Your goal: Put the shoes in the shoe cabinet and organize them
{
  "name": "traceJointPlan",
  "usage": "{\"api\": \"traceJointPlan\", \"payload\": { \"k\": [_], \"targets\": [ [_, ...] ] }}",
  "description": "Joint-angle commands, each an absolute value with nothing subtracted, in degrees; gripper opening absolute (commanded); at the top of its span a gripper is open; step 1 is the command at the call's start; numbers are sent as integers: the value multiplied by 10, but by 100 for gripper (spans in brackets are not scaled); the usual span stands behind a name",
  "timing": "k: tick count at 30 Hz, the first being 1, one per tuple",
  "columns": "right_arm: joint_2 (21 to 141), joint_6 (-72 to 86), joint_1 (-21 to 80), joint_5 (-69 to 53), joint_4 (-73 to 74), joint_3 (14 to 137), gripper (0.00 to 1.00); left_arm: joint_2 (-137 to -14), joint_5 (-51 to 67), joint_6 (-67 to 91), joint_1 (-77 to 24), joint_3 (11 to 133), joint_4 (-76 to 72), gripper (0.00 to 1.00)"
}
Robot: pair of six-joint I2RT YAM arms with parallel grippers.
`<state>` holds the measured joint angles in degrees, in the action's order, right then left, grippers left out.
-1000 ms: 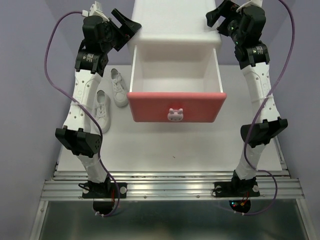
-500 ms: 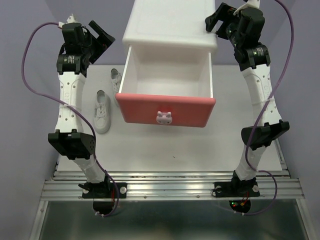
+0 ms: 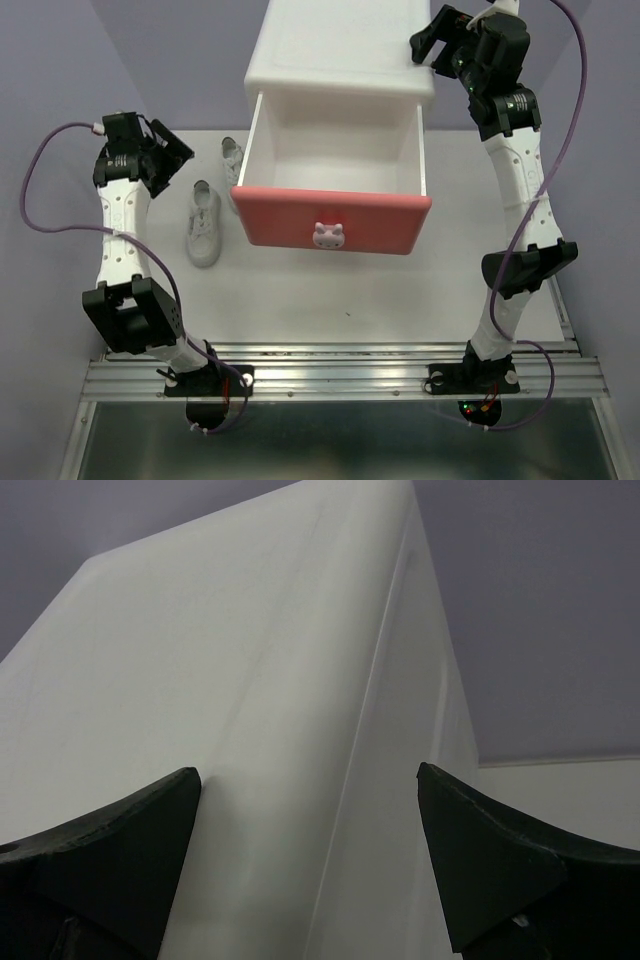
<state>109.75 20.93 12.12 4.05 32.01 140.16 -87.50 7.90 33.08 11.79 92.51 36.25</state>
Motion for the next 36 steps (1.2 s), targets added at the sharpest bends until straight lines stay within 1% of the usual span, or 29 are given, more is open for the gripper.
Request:
{"api": "traceJointPlan", "payload": {
  "k": [1, 3, 7, 13, 16, 18, 20, 23, 24, 25, 26, 27, 28, 29, 31, 36],
  "targets": [
    [1134, 178, 118, 35, 469, 1384, 93, -875, 85, 267, 128, 846, 339, 99],
    [1132, 178, 118, 31, 475, 1381, 93, -902, 94, 267, 128, 825, 336, 99],
    [1125, 173, 118, 31, 487, 1371, 93, -941, 112, 246, 127, 825, 324, 97],
    [1125, 171, 118, 32, 504, 1368, 94, -985, 83, 210, 127, 819, 309, 97],
    [1127, 171, 118, 29, 508, 1371, 94, -1005, 112, 205, 126, 794, 286, 94],
    [1128, 169, 118, 30, 512, 1373, 94, -1021, 121, 206, 119, 787, 270, 93],
    [1129, 168, 118, 30, 516, 1373, 94, -1037, 108, 205, 101, 784, 273, 91],
    [1131, 168, 118, 30, 519, 1374, 94, -1063, 84, 208, 84, 793, 280, 81],
    [1131, 170, 118, 29, 520, 1374, 94, -1068, 65, 213, 82, 796, 282, 75],
    [1131, 171, 118, 28, 520, 1373, 94, -1068, 51, 218, 81, 804, 286, 55],
    [1130, 172, 118, 28, 520, 1372, 94, -1069, 41, 222, 79, 810, 295, 45],
    [1130, 176, 118, 27, 521, 1371, 94, -1068, 17, 229, 79, 829, 301, 20],
    [1130, 178, 118, 27, 521, 1369, 94, -1064, 6, 233, 79, 839, 310, 3],
    [1128, 178, 118, 26, 522, 1368, 94, -1061, -19, 237, 79, 850, 328, 0],
    [1124, 183, 118, 25, 524, 1364, 94, -1044, -62, 251, 79, 887, 353, 0],
    [1104, 186, 118, 19, 522, 1342, 94, -980, -56, 249, 79, 977, 378, 0]
  ]
}}
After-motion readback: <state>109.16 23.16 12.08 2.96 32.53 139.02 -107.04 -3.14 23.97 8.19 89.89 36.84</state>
